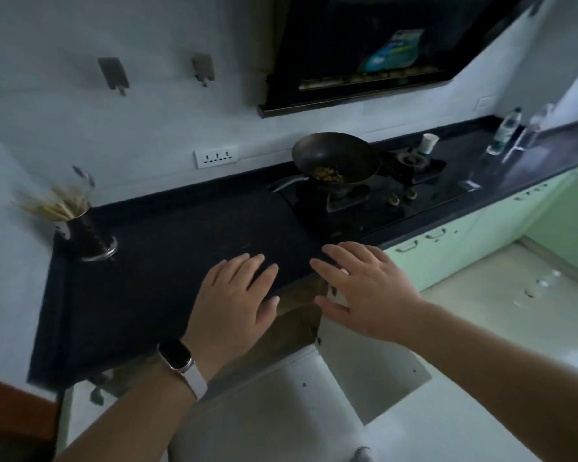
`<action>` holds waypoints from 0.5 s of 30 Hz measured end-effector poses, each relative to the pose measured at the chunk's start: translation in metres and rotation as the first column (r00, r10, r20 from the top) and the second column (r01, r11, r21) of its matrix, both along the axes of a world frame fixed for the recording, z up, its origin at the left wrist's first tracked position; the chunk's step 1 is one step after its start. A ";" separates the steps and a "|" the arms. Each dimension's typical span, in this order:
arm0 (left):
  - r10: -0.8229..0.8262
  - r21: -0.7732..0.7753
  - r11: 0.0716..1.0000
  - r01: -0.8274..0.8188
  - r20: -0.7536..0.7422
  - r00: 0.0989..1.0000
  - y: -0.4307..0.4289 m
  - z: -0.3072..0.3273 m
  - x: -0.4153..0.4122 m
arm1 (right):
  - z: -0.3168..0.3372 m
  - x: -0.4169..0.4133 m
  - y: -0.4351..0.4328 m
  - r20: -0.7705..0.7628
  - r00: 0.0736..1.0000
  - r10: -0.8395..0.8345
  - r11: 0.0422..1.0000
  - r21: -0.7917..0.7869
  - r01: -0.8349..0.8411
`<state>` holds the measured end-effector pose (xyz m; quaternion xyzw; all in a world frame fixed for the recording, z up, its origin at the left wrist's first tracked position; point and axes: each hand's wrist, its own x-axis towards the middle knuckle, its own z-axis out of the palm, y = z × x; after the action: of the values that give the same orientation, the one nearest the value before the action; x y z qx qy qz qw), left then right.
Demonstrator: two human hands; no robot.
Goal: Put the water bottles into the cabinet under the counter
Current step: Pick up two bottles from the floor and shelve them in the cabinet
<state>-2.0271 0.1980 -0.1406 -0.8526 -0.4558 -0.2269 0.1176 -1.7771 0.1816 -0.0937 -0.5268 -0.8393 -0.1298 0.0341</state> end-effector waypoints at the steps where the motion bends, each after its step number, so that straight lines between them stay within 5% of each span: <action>1: -0.030 0.001 1.000 0.030 0.001 1.000 0.003 0.001 0.010 | 0.002 0.010 -0.003 -0.013 1.000 -0.026 1.000 0.005 0.026; 15: -0.242 0.011 0.970 0.242 -0.045 0.969 0.035 0.024 0.218 | 0.004 0.204 -0.031 -0.150 0.968 -0.199 0.977 0.046 0.208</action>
<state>-1.8093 0.2328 -0.1168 -0.9056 -0.3439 -0.2246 0.1058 -1.5735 0.1510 -0.0898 -0.6170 -0.7717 -0.1198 0.0974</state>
